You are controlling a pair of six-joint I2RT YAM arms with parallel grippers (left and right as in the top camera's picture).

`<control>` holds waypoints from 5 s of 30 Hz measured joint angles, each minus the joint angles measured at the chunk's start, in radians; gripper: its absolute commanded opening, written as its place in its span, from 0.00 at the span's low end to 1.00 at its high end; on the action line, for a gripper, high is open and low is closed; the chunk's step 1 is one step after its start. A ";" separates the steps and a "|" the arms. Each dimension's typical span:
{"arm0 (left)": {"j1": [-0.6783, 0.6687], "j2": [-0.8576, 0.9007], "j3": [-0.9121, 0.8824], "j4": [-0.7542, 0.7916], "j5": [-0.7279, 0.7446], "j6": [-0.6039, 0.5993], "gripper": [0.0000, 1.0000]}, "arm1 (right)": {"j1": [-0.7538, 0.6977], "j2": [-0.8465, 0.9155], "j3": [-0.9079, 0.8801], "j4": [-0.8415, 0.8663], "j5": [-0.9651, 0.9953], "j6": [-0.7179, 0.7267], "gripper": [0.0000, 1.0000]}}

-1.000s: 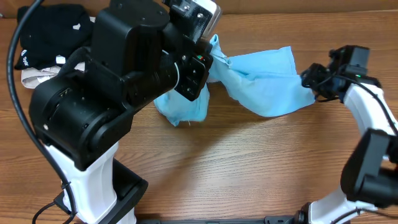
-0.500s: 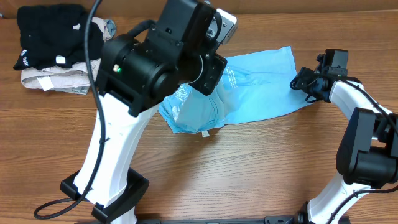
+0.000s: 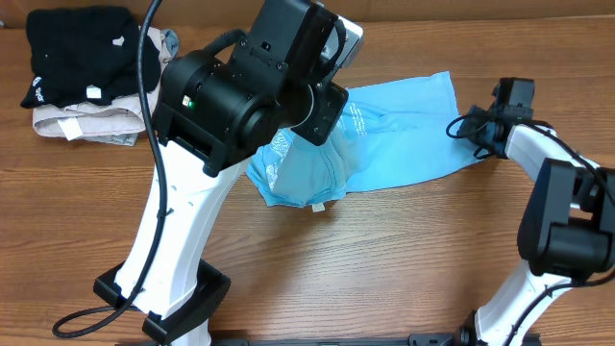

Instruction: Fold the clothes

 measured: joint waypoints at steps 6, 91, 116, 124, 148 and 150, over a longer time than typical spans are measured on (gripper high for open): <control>0.000 0.000 0.000 0.000 -0.003 0.000 0.04 | 0.003 0.008 0.001 0.002 0.015 -0.001 0.35; 0.447 0.062 0.134 0.759 -0.327 0.023 0.04 | -0.292 -0.208 1.208 -0.777 -0.441 -0.115 0.04; 0.498 0.136 0.129 0.810 -0.177 0.157 0.04 | -0.192 -0.035 1.206 -0.547 -0.387 0.013 0.04; 0.498 0.219 0.105 0.573 -0.131 0.077 0.04 | -0.196 0.044 1.201 -0.650 -0.410 -0.025 0.04; 0.497 -0.128 0.114 0.000 -0.008 -0.008 0.04 | -0.408 -0.314 1.211 -1.303 -0.600 -0.222 0.04; 0.497 -0.129 0.108 0.000 0.008 -0.008 0.04 | -0.418 -0.314 1.210 -1.336 -0.599 -0.240 0.04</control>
